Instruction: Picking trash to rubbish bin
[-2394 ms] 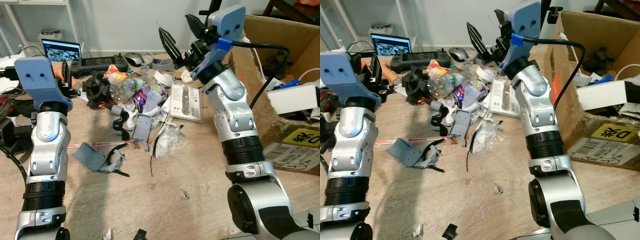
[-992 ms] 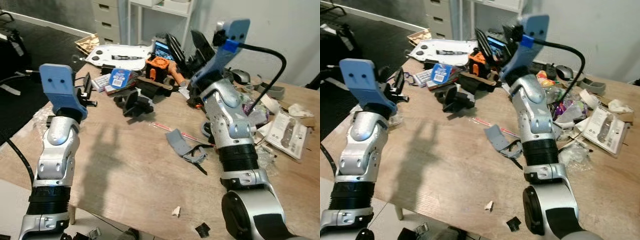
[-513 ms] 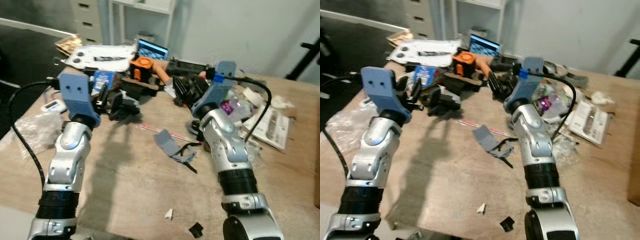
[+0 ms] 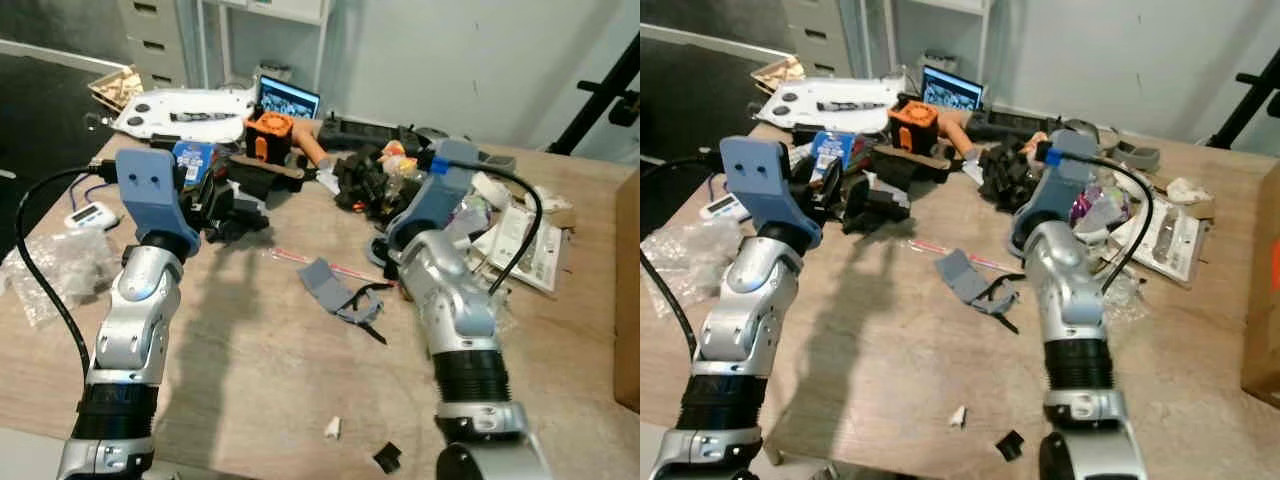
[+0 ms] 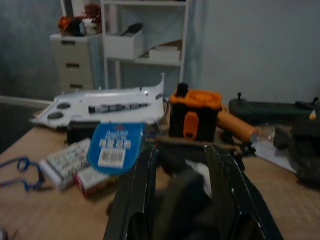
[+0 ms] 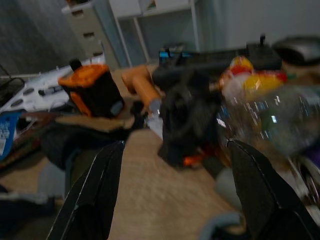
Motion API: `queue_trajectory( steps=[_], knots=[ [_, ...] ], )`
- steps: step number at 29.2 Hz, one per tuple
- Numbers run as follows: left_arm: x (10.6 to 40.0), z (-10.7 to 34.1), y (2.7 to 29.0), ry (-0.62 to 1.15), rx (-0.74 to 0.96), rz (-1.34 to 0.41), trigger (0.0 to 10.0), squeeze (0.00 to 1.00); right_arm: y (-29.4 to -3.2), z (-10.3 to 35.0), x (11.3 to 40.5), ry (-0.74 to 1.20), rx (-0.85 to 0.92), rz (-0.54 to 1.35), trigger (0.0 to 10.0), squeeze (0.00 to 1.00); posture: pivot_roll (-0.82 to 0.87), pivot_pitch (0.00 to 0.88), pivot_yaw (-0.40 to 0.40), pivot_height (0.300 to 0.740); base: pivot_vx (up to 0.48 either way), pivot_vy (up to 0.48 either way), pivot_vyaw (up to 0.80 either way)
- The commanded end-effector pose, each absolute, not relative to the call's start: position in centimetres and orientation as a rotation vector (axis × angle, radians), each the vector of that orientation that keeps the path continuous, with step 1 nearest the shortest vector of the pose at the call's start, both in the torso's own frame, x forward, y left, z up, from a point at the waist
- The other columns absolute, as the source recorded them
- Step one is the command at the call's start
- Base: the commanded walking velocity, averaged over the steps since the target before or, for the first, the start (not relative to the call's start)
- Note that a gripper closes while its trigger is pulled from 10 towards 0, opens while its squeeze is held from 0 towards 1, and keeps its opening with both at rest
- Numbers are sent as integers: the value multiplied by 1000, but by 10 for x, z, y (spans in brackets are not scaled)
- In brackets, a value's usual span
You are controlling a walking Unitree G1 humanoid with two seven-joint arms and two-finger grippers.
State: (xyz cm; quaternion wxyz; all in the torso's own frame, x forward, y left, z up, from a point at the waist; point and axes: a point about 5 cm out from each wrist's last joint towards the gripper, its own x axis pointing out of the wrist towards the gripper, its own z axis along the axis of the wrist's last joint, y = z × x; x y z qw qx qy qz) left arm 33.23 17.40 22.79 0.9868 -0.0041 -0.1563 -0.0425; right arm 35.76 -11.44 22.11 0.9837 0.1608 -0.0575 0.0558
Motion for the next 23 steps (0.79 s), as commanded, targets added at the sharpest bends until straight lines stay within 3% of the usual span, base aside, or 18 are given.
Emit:
queue_trajectory(
  steps=[1,4,11,15,23],
  knots=[
    [331,223,171,-289,-27,-99,10000,0,-121,220,355,-111,319,78,10000,0,41,188,-24,740,0,0,0],
    [330,221,173,-281,-29,-101,10000,0,-121,226,352,-193,228,64,10000,0,39,186,-24,740,0,0,0],
    [331,218,179,-265,-10,-62,10000,0,-109,230,351,-213,268,202,10000,0,38,177,-23,740,0,0,0],
    [333,212,187,-226,31,-27,10000,0,-99,220,345,-214,219,339,10000,0,40,197,-26,740,0,0,0],
    [331,212,197,-238,51,15,10000,0,-103,195,334,-192,201,392,10000,0,41,192,-26,740,0,0,0]
  ],
)
